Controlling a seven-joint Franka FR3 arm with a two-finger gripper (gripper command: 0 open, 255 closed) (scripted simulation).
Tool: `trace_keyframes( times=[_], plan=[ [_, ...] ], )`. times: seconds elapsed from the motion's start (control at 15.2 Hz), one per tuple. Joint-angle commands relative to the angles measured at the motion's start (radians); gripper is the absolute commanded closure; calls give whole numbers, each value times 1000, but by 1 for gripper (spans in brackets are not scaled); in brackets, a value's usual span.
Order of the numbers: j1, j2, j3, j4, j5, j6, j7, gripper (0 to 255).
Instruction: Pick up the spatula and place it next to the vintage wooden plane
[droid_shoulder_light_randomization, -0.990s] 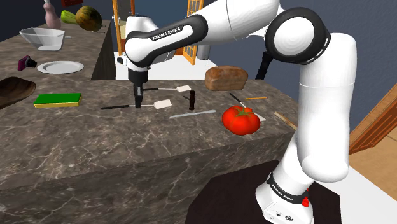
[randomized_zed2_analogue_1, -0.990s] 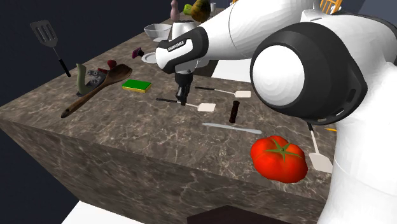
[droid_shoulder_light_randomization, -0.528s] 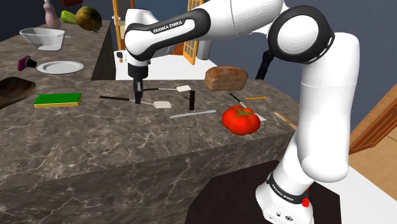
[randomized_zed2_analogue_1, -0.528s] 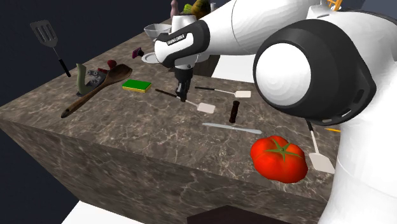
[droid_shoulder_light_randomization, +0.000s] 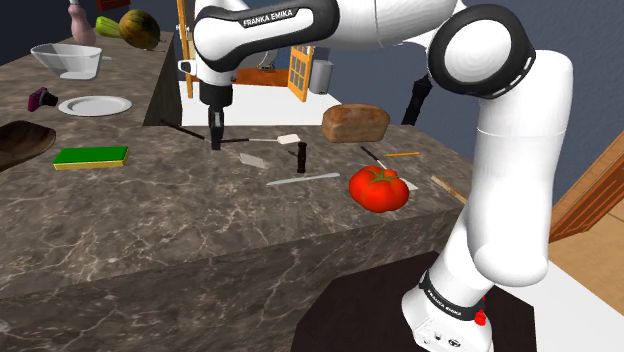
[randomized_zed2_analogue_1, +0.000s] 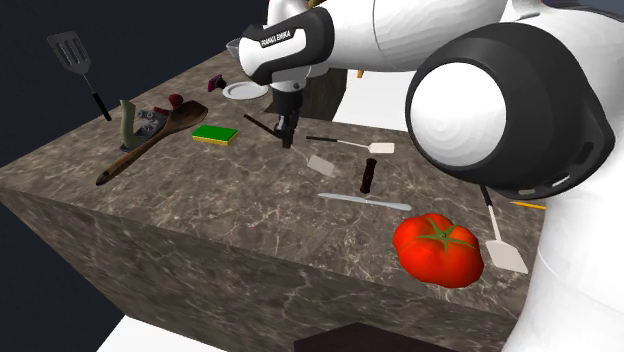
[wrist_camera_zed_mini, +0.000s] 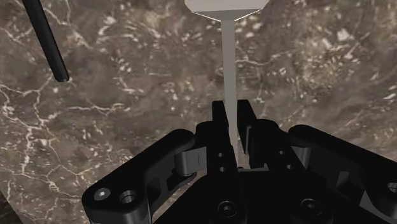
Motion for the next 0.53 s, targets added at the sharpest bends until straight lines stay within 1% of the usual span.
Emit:
trace_keyframes(
  times=[0.0, 0.2, 0.46],
  plan=[
    [0, 0, 0, 26, 0, -27, 1, 255],
    [0, -6, 0, 54, 0, -60, 2, 255],
    [-42, -144, -15, -142, 19, -5, -61, 255]
  ],
)
